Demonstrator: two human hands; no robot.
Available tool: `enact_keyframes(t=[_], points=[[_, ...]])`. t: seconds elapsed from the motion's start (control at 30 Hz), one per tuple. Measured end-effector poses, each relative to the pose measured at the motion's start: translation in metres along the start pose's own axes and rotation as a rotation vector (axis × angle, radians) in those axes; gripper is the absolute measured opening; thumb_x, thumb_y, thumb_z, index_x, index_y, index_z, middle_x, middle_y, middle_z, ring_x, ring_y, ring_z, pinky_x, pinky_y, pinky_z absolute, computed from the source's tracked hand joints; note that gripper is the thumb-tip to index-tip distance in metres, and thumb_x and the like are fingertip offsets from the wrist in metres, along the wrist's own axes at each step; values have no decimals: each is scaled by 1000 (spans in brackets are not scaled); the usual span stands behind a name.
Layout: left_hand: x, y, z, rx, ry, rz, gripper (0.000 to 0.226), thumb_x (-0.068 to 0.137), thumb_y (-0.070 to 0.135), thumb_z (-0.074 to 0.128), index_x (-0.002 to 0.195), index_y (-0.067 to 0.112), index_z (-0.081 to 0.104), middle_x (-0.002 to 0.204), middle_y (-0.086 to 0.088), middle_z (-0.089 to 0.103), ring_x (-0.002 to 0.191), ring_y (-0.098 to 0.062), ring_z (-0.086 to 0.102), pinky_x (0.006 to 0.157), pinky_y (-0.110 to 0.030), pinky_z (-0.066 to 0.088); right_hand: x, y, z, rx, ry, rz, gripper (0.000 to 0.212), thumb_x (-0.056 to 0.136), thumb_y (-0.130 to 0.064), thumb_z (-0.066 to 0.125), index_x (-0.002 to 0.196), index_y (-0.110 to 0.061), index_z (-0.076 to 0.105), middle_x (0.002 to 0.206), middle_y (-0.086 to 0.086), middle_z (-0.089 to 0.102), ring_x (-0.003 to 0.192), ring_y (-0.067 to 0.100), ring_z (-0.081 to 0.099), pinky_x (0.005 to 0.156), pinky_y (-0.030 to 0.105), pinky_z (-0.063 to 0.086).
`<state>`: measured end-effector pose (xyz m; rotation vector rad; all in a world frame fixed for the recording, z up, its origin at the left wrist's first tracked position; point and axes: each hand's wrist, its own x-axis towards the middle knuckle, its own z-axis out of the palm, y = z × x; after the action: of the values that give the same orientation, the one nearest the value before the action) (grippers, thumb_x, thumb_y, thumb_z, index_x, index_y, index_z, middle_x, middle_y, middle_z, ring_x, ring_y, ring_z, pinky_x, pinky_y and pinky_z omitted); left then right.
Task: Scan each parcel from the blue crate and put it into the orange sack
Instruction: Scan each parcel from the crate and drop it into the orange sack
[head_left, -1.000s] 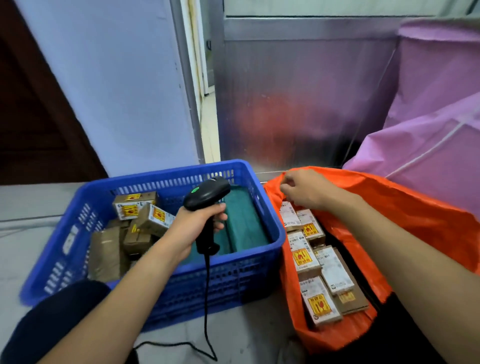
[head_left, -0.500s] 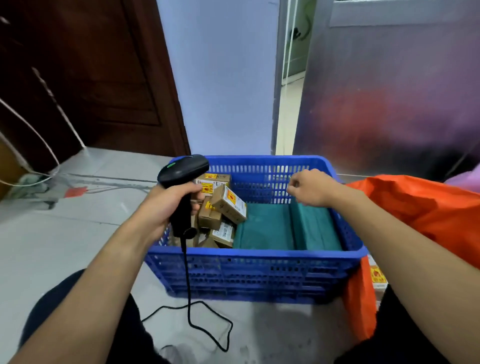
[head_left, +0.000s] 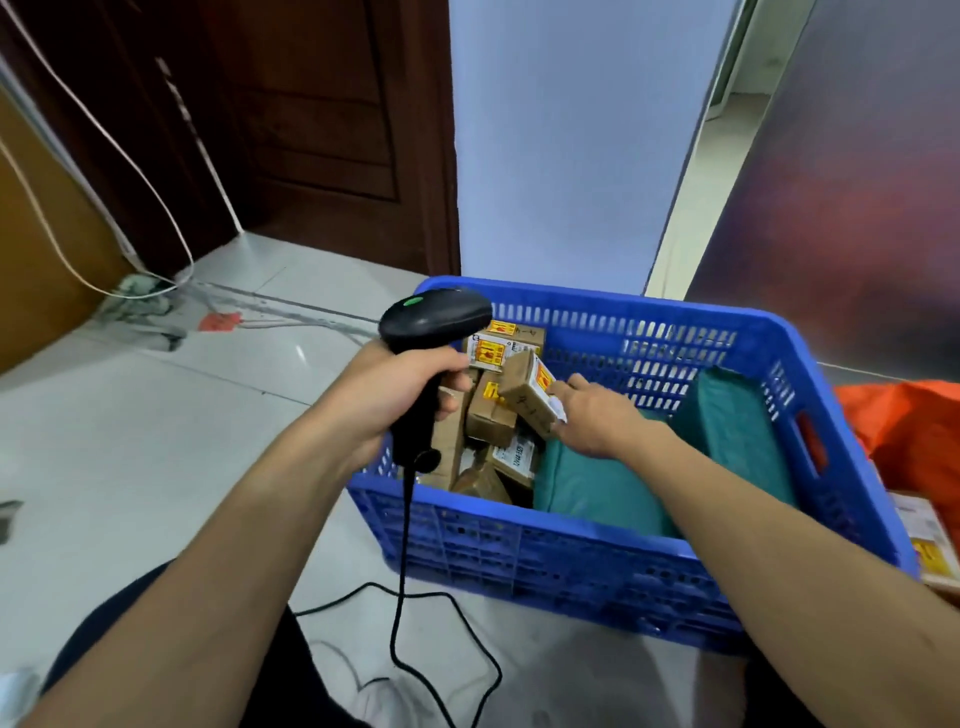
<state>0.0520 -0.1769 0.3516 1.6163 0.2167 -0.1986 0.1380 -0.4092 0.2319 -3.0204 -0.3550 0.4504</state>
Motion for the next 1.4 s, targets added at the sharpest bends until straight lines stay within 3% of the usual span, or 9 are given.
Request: enact_keyframes(t=[0.23, 0.37, 0.53, 0.63, 0.73, 1.0, 1.13, 1.23, 1.4], points=[[34, 8, 2, 11, -88, -6, 7, 94, 11, 71, 90, 7, 73, 81, -11, 73, 58, -16, 60, 60, -27, 55, 35, -8, 42, -214, 42, -156, 61, 100, -32, 48, 157, -15, 29, 161, 12, 30, 142, 36, 37, 111, 48, 42], [56, 6, -5, 7, -25, -20, 7, 95, 13, 70, 89, 8, 72, 79, -10, 74, 59, -17, 60, 64, -30, 53, 49, -12, 55, -383, 125, -277, 70, 103, -30, 39, 164, -11, 10, 173, 10, 2, 158, 30, 9, 126, 51, 19], [64, 1, 6, 27, -85, -34, 8, 95, 13, 72, 93, 6, 74, 77, -9, 74, 60, -17, 61, 62, -28, 54, 74, -11, 59, -449, 69, -286, 75, 104, -33, 33, 164, -12, -8, 172, 6, -10, 159, 23, -8, 128, 48, 3], [66, -2, 12, 55, -115, -32, 11, 95, 15, 72, 97, 5, 75, 80, -9, 74, 64, -19, 63, 66, -30, 55, 81, -8, 58, -395, 94, -265, 79, 101, -37, 42, 165, -13, 2, 172, 8, 7, 159, 27, 5, 127, 51, 12], [68, -2, 12, 63, -124, -30, 9, 95, 16, 72, 95, 7, 75, 80, -9, 74, 67, -19, 63, 71, -34, 55, 84, -9, 53, -313, 208, -148, 77, 95, -38, 54, 160, -17, 18, 150, 14, 32, 140, 34, 32, 116, 54, 33], [67, -1, 16, 57, -142, -38, 8, 95, 15, 72, 96, 7, 74, 80, -8, 73, 69, -18, 63, 69, -31, 54, 91, 18, 46, 45, 360, 173, 41, 100, -42, 58, 123, -9, 59, 132, 13, 35, 125, 31, 38, 87, 47, 53], [68, 0, 17, 53, -145, -27, 11, 95, 15, 73, 99, 6, 75, 81, -9, 73, 69, -19, 63, 70, -32, 54, 89, 34, 45, 54, 292, 192, 40, 99, -34, 61, 132, -13, 56, 158, 19, 21, 138, 38, 34, 93, 52, 53], [68, 1, 19, 45, -142, -31, 15, 94, 16, 73, 104, 6, 76, 81, -8, 73, 70, -19, 63, 73, -34, 55, 86, 40, 45, -28, 162, 137, 54, 93, -19, 65, 141, -15, 42, 168, 19, 2, 148, 42, 23, 99, 52, 51], [61, 4, 25, 34, -141, -29, 14, 95, 14, 72, 104, 3, 74, 80, -8, 72, 70, -21, 62, 73, -34, 53, 77, 58, 47, -318, 134, 111, 63, 92, -13, 68, 144, -12, 33, 160, 22, 16, 144, 41, 30, 90, 40, 59]])
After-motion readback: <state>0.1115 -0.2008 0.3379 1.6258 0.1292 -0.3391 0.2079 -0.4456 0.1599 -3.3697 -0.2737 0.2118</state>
